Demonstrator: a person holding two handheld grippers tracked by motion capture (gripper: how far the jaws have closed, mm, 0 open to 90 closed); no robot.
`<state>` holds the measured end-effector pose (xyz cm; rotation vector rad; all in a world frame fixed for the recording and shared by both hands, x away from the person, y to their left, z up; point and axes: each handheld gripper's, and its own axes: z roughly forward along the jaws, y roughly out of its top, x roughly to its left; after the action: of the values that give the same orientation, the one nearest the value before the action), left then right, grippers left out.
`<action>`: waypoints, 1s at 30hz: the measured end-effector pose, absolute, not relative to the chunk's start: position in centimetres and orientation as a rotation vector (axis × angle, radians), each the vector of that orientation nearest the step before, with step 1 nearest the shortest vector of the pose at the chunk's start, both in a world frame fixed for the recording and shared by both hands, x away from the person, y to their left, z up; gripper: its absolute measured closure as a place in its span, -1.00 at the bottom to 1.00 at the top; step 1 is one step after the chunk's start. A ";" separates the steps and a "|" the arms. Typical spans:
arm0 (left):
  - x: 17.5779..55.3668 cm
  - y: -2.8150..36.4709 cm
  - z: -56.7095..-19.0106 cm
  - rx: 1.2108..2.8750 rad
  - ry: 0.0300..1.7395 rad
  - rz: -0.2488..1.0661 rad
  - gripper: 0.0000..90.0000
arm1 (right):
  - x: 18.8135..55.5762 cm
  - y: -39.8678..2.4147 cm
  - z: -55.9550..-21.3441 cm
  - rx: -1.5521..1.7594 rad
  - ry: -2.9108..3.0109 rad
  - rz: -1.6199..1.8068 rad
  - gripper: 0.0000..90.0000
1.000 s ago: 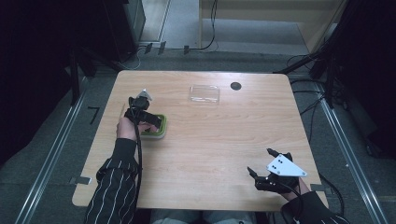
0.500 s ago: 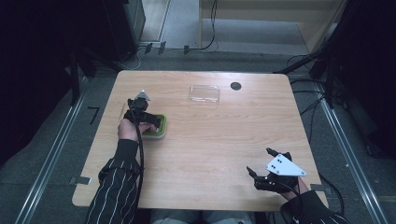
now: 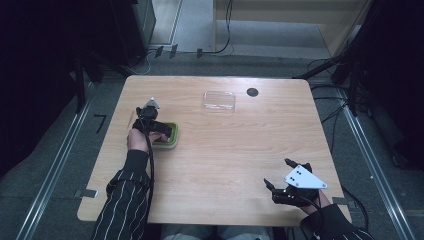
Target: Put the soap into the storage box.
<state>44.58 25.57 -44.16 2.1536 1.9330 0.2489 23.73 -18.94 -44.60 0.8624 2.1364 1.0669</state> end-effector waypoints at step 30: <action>44.7 25.2 -43.9 2.175 1.938 0.303 -0.70 | 23.5 -19.2 -44.6 0.867 2.127 1.061 -0.70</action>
<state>44.69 25.25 -43.89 2.1748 1.9380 0.3030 23.48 -19.18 -44.58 0.8668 2.1265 1.0611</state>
